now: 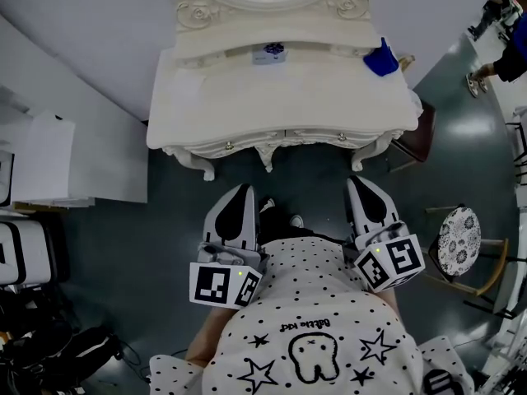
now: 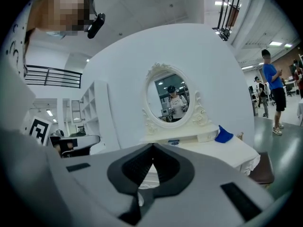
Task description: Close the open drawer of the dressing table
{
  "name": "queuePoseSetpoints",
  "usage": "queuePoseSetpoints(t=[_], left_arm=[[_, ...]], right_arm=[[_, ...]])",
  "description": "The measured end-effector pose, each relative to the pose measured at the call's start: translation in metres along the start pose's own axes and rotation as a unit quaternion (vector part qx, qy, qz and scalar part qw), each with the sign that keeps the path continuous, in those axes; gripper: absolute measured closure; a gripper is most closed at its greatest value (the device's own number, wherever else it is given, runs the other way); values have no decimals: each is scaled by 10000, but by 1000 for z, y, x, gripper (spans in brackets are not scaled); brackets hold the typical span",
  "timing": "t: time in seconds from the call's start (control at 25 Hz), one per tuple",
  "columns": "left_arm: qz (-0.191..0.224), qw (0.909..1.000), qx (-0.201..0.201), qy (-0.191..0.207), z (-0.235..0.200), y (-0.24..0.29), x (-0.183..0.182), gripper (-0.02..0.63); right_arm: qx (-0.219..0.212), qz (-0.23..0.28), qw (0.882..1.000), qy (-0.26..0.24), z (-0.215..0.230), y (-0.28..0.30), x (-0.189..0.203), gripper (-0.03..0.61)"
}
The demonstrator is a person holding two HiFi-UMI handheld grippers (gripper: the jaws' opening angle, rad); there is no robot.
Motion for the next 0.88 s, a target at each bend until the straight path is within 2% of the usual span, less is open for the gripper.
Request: queuePoseSetpoints(t=[0.56, 0.88], left_arm=[[-25, 9999, -103, -47, -1, -5, 5, 601], [64, 9992, -387, 19, -19, -7, 4, 601]], right_arm=[[-90, -63, 9999, -33, -3, -1, 5, 569], [-84, 7, 9999, -75, 0, 3, 2, 571]])
Point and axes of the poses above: the fingertips, and each gripper's own axes: y forward along the fingers, z to its right, x out of its underside, the point moved 3 cm from there along -y, backward along the fingers, and after that the axes turned 2 degrees about y, right-handed, at the moved point
